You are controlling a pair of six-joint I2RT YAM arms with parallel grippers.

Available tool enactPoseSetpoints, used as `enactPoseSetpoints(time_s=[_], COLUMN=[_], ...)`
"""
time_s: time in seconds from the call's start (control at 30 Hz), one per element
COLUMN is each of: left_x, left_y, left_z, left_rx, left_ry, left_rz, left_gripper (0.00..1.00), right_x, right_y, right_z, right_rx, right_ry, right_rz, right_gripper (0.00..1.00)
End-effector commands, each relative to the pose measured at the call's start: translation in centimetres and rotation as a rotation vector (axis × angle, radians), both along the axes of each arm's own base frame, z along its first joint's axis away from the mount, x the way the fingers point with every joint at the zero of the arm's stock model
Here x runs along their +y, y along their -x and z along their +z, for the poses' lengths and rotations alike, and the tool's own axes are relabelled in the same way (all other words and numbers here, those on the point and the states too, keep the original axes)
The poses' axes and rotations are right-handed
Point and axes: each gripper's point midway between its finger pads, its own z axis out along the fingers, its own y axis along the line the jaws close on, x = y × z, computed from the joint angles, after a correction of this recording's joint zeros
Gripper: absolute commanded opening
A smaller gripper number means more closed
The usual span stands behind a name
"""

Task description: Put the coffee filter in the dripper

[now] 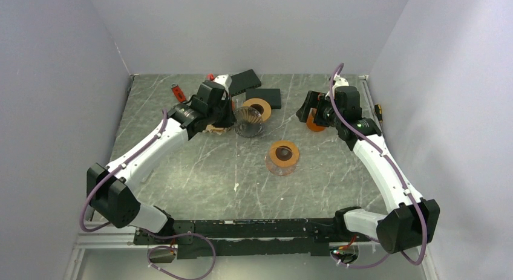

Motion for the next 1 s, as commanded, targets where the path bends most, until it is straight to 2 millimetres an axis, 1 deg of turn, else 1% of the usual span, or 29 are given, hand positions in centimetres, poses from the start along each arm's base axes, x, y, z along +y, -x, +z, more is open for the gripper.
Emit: enactPoseSetpoints(time_s=[0.0, 0.2, 0.37, 0.47, 0.73, 0.97], left_x=[-1.0, -1.9, -2.4, -2.7, -3.7, -4.9], left_y=[-2.4, -5.0, -6.9, -7.9, -10.0, -11.7], left_z=[3.3, 4.3, 4.5, 4.9, 4.3, 3.1], left_rx=[-0.066, -0.055, -0.055, -0.070, -0.061, -0.046], left_ry=[0.092, 0.178, 0.200, 0.221, 0.251, 0.260], left_rz=[0.025, 0.011, 0.008, 0.000, -0.032, -0.057], left_gripper=[0.00, 0.00, 0.00, 0.00, 0.00, 0.00], right_x=[-0.5, 0.0, 0.4, 0.7, 1.1, 1.1], right_y=[-0.2, -0.2, -0.3, -0.3, -0.4, -0.6], right_z=[0.2, 0.1, -0.8, -1.0, -1.0, -1.4], right_rx=[-0.026, -0.027, -0.009, -0.003, -0.003, 0.005], right_ry=[0.014, -0.002, -0.017, -0.026, -0.030, -0.031], right_rz=[-0.015, 0.010, 0.026, 0.035, 0.060, 0.064], right_gripper=[1.00, 1.00, 1.00, 1.00, 1.00, 1.00])
